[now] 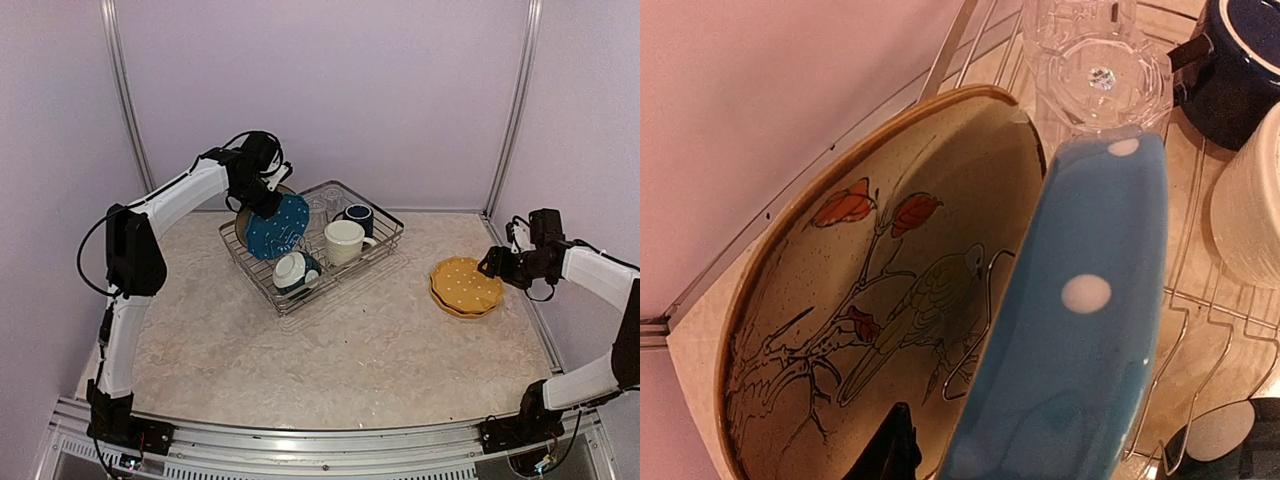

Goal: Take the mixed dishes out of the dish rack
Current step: Grab the plate from the dish rack.

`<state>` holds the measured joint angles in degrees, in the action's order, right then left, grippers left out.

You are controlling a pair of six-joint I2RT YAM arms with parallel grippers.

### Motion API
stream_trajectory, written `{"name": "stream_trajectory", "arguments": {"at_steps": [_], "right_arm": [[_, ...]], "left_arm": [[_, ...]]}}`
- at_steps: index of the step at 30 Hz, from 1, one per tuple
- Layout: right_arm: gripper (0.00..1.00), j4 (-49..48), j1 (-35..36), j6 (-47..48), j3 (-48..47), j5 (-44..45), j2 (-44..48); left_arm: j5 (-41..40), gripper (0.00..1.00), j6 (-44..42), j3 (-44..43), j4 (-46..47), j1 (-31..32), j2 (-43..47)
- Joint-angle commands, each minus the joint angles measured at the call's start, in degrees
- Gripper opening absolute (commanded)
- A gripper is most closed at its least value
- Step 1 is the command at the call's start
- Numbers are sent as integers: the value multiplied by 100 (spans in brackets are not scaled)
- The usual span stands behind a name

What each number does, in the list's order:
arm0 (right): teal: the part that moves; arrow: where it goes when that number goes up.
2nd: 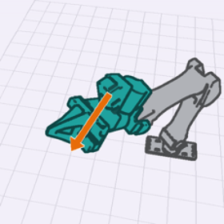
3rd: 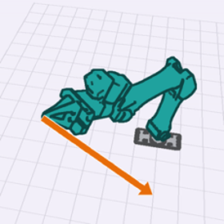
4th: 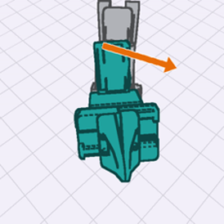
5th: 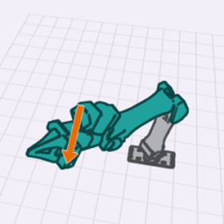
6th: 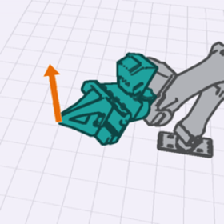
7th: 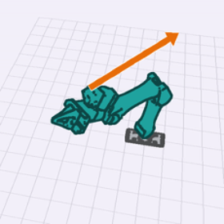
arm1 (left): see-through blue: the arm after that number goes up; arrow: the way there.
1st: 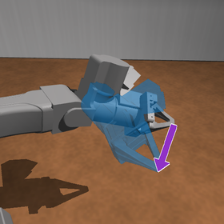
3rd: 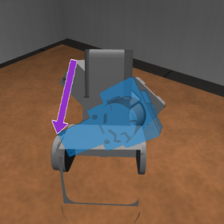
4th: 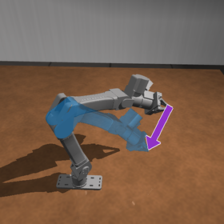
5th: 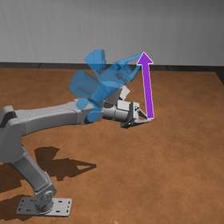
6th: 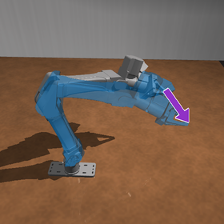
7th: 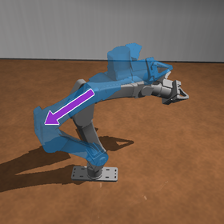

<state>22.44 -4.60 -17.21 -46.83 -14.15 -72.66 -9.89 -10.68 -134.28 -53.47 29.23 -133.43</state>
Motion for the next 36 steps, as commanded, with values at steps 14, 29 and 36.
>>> {"name": "stream_trajectory", "arguments": {"at_steps": [14,29,36], "right_arm": [[75,-77,151,-85,-77,53,-175],[75,-46,212,-125,-96,122,-130],[75,-51,272,-159,-142,127,-168]], "left_arm": [[-1070,0,-494,234,427,416,654],[-1133,0,-303,757,707,455,1560],[-1170,0,-75,886,824,487,2042]]}}
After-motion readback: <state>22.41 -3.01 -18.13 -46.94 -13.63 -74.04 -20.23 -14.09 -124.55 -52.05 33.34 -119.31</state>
